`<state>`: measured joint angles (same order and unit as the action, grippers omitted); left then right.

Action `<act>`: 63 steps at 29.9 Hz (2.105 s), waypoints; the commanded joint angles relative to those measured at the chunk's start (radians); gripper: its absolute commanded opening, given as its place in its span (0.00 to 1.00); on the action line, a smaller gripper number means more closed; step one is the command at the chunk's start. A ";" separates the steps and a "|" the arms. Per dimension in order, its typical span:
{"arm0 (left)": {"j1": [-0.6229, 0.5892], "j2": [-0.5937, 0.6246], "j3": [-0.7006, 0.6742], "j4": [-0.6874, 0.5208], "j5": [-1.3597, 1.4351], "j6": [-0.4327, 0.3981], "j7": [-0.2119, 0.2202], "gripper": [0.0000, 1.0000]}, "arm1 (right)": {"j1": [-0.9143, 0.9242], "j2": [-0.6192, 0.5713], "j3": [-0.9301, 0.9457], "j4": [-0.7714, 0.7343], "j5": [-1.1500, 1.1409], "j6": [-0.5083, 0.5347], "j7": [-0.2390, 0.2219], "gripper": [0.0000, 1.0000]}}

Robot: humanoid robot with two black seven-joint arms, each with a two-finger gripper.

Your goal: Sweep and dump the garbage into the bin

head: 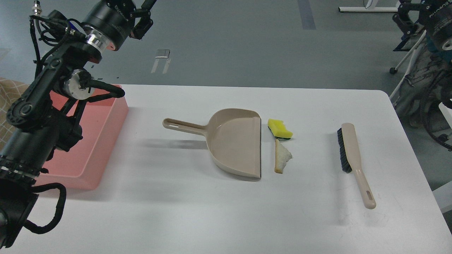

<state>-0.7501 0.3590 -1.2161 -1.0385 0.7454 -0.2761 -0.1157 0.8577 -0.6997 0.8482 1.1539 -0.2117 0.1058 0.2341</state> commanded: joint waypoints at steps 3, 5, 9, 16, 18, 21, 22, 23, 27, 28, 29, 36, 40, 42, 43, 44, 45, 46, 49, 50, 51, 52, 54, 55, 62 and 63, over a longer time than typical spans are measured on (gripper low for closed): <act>0.000 0.009 0.016 0.000 0.003 0.000 0.001 0.98 | -0.002 0.003 0.000 0.000 -0.002 0.000 -0.001 1.00; 0.000 0.009 0.015 0.000 -0.003 0.000 0.001 0.98 | -0.002 0.003 0.000 0.000 -0.002 0.000 -0.001 1.00; -0.003 0.009 0.017 0.000 -0.014 -0.020 -0.001 0.98 | 0.007 0.003 0.002 -0.017 -0.002 0.002 -0.002 1.00; -0.031 0.015 0.018 0.040 -0.037 -0.032 0.004 0.98 | 0.024 0.008 0.000 -0.043 0.005 -0.003 -0.002 1.00; -0.029 0.015 0.017 0.045 -0.049 -0.031 0.004 0.98 | 0.029 0.008 0.000 -0.045 0.005 -0.006 -0.002 1.00; -0.017 0.017 0.010 0.048 -0.118 -0.017 0.004 0.98 | 0.055 0.009 -0.032 -0.043 0.012 -0.011 -0.002 1.00; -0.020 0.017 0.015 0.055 -0.136 -0.015 0.005 0.98 | 0.070 0.009 -0.049 -0.045 0.011 -0.011 -0.002 1.00; -0.021 0.017 0.018 0.060 -0.146 -0.017 0.005 0.98 | 0.075 0.008 -0.057 -0.045 0.012 -0.012 -0.002 1.00; -0.028 0.015 0.036 0.066 -0.143 -0.020 0.039 0.98 | 0.099 0.008 -0.135 -0.048 0.014 -0.037 -0.010 1.00; -0.031 0.015 0.049 0.066 -0.143 -0.017 0.082 0.98 | 0.110 0.008 -0.156 -0.046 0.014 -0.044 -0.010 1.00; -0.031 0.014 0.053 0.066 -0.143 -0.017 0.105 0.98 | 0.113 0.008 -0.162 -0.048 0.014 -0.044 -0.013 1.00; -0.051 0.017 0.055 0.075 -0.144 -0.003 0.168 0.98 | 0.115 0.000 -0.170 -0.043 0.006 -0.035 -0.018 1.00; -0.055 0.031 0.055 0.115 -0.138 -0.020 0.076 0.98 | 0.107 0.009 -0.172 -0.046 0.003 -0.041 -0.024 1.00; -0.057 0.034 0.056 0.117 -0.138 -0.026 0.051 0.98 | 0.106 0.011 -0.173 -0.051 0.003 -0.043 -0.024 1.00; -0.057 0.035 0.056 0.117 -0.135 -0.032 0.038 0.98 | 0.103 0.011 -0.173 -0.053 0.003 -0.043 -0.024 1.00; -0.057 0.035 0.056 0.117 -0.133 -0.034 0.036 0.98 | 0.101 0.011 -0.173 -0.053 0.003 -0.043 -0.024 1.00; -0.057 0.037 0.058 0.117 -0.132 -0.034 0.034 0.98 | 0.101 0.011 -0.175 -0.051 0.008 -0.043 -0.024 1.00; -0.060 0.037 0.062 0.117 -0.132 -0.029 0.036 0.98 | 0.101 0.011 -0.178 -0.043 0.009 -0.043 -0.024 1.00; -0.061 0.035 0.072 0.117 -0.129 -0.021 0.045 0.98 | 0.099 0.022 -0.179 -0.042 0.009 -0.043 -0.022 1.00; -0.061 0.031 0.082 0.115 -0.129 -0.015 0.045 0.98 | 0.096 0.023 -0.179 -0.043 0.008 -0.043 -0.016 1.00; -0.061 0.029 0.098 0.114 -0.129 -0.012 0.044 0.98 | 0.092 0.017 -0.178 -0.043 0.008 -0.038 -0.012 1.00; -0.061 0.029 0.105 0.112 -0.129 -0.012 0.041 0.98 | 0.087 0.016 -0.178 -0.042 0.008 -0.035 -0.012 1.00; -0.060 0.031 0.115 0.112 -0.130 -0.021 0.018 0.98 | 0.084 -0.004 -0.178 -0.037 0.008 -0.029 -0.007 1.00; -0.060 0.031 0.115 0.112 -0.130 -0.021 0.018 0.98 | 0.084 -0.004 -0.178 -0.037 0.008 -0.029 -0.007 1.00; -0.048 0.017 0.118 0.089 -0.133 -0.029 0.011 0.99 | 0.066 -0.038 -0.178 -0.002 0.008 -0.028 -0.004 1.00; -0.045 0.018 0.119 0.081 -0.132 -0.034 0.011 0.99 | 0.064 -0.040 -0.178 0.001 0.008 -0.028 -0.004 1.00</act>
<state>-0.8014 0.3767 -1.1010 -0.9413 0.6121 -0.3023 -0.1045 0.9271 -0.7310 0.6704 1.1450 -0.2035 0.0784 0.2294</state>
